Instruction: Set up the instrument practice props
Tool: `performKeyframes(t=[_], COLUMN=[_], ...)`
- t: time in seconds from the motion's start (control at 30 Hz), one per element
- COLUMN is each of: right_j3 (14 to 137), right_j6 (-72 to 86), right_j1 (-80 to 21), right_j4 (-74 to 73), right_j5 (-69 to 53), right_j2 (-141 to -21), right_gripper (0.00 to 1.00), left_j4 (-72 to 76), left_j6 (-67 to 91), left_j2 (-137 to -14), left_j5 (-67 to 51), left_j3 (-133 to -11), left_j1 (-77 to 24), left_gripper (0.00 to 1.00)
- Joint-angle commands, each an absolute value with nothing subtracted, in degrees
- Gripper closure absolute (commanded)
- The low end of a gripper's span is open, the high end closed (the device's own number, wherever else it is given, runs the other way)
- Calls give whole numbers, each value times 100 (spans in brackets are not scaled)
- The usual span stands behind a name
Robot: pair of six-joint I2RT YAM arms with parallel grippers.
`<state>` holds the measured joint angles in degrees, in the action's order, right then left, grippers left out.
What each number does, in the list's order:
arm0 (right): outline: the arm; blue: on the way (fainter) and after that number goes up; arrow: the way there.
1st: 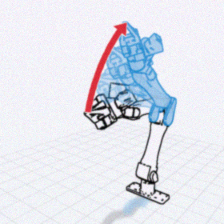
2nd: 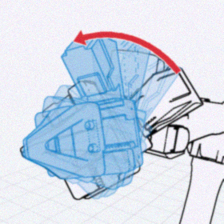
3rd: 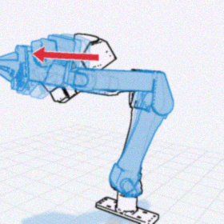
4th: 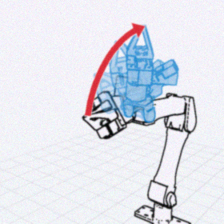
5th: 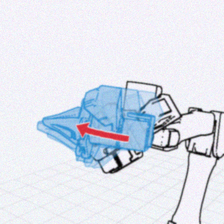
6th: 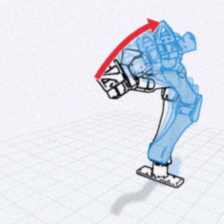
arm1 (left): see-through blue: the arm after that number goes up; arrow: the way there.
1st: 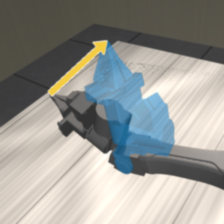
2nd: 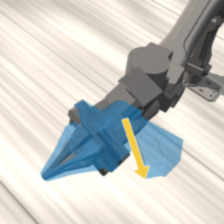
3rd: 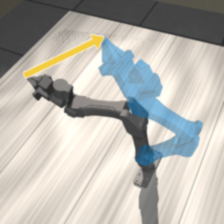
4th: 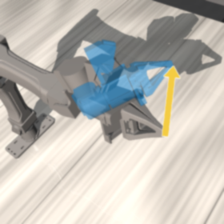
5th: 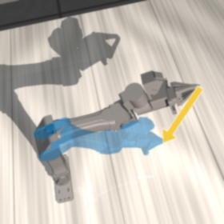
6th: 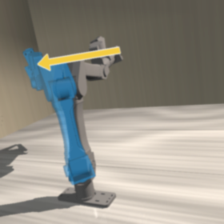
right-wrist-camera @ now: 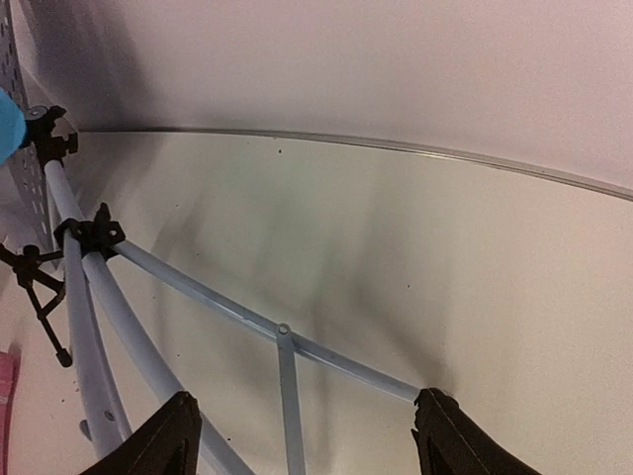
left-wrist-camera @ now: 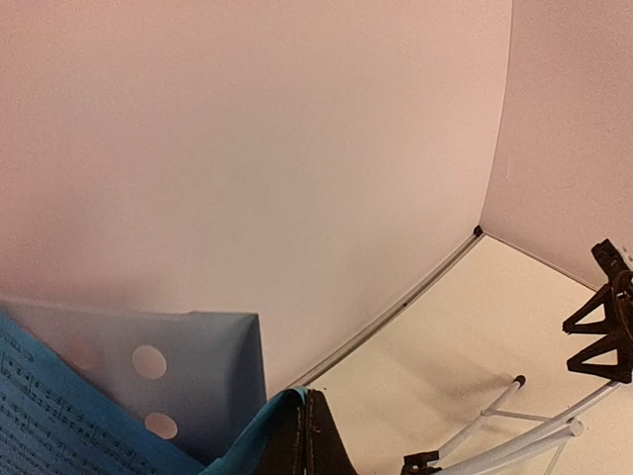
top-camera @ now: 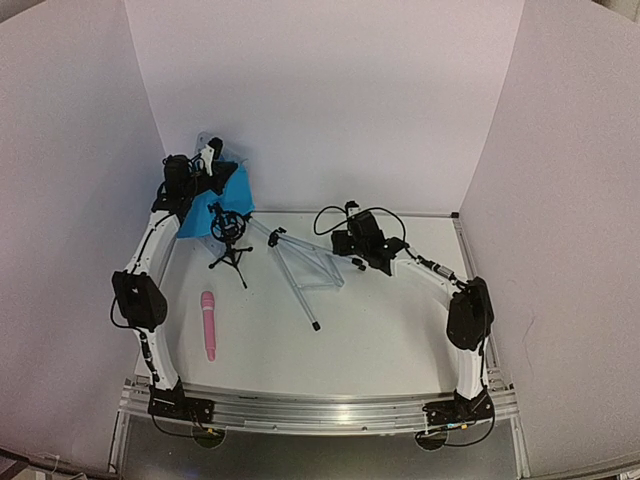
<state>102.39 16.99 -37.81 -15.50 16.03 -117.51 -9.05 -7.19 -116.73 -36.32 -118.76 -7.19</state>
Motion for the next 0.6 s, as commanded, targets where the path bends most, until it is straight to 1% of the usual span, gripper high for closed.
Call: performKeyframes(t=[0.0, 0.07, 0.13, 0.2, 0.3, 0.33, 0.43, 0.57], right_j3=[10788, 10841, 10848, 10822, 10703, 10636, 10378, 9748], right_j6=[1806, 1866, 1912, 1974, 2089, 2116, 2284, 2547], right_j1=[-3771, -3713, -3653, -3568, -3423, -3366, -3123, -2623], right_j4=[-1645, -1686, -1715, -1745, -1767, -1780, -1810, -1854], right_j5=[1019, 938, 905, 842, 787, 777, 642, 428], right_j2=[-11628, -11525, -11402, -11254, -10990, -10877, -10511, -9913], right_gripper=[27, 27, 26, 26, 25, 25, 24, 23], left_j4=[-1254, -1431, -1552, -1645, -1819, -1937, -2387, -3079], left_j6=[-517, -560, -692, -806, -839, -855, -962, -1044], left_j2=[-11296, -11137, -10970, -10829, -10679, -10636, -10456, -10043], left_j5=[-3584, -3553, -3470, -3397, -3340, -3319, -3169, -2670], left_j3=[-11716, -11556, -11336, -11187, -11220, -11303, -11539, -11702], left_j1=[-607, -565, -543, -538, -535, -532, -533, -533], left_gripper=[100, 99, 92, 76, 48, 41, 24, 9])
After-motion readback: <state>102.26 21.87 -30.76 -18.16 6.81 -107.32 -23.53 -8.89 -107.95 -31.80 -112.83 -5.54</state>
